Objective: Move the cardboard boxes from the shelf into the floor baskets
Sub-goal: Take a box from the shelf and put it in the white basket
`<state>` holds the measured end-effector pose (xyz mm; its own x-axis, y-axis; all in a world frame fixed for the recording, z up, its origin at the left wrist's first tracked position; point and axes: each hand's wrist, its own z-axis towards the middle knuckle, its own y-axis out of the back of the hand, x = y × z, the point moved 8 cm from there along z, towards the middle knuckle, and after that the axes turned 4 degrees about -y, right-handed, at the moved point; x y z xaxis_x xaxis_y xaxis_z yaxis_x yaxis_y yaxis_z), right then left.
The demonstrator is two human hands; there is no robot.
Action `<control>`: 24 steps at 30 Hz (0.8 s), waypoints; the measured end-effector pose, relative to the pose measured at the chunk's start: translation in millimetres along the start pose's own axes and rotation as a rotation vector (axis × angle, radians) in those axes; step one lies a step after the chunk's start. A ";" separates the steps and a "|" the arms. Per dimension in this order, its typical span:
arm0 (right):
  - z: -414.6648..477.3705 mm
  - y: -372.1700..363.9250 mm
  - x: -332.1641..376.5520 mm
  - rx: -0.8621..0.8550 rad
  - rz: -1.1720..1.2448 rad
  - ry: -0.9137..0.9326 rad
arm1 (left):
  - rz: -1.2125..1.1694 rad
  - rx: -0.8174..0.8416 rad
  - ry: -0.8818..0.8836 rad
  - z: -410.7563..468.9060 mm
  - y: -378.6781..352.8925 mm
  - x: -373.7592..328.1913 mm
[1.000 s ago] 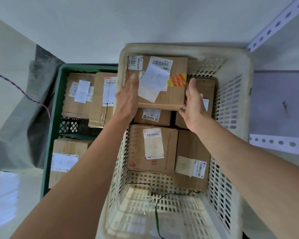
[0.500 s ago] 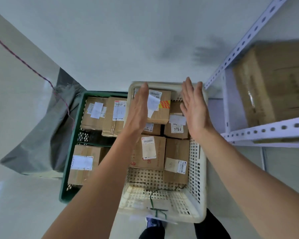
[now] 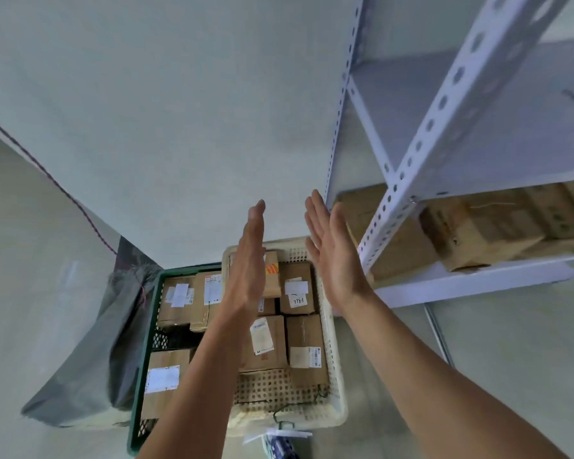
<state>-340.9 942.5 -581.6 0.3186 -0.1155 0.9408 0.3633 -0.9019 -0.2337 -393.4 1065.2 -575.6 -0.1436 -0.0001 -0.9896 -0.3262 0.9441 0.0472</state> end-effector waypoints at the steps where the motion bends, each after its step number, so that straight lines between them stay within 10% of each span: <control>1: -14.4 1.6 12.5 0.019 -0.007 0.011 | -0.003 -0.006 -0.012 -10.7 -8.3 -13.3; 24: -267.3 334.7 186.0 -0.187 0.062 0.235 | -0.064 0.228 -0.110 -178.1 -372.2 -138.0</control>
<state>-394.0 507.9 -419.3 0.1158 -0.2465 0.9622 0.1748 -0.9485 -0.2640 -418.5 655.1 -432.4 -0.0228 -0.0383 -0.9990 -0.1101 0.9933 -0.0355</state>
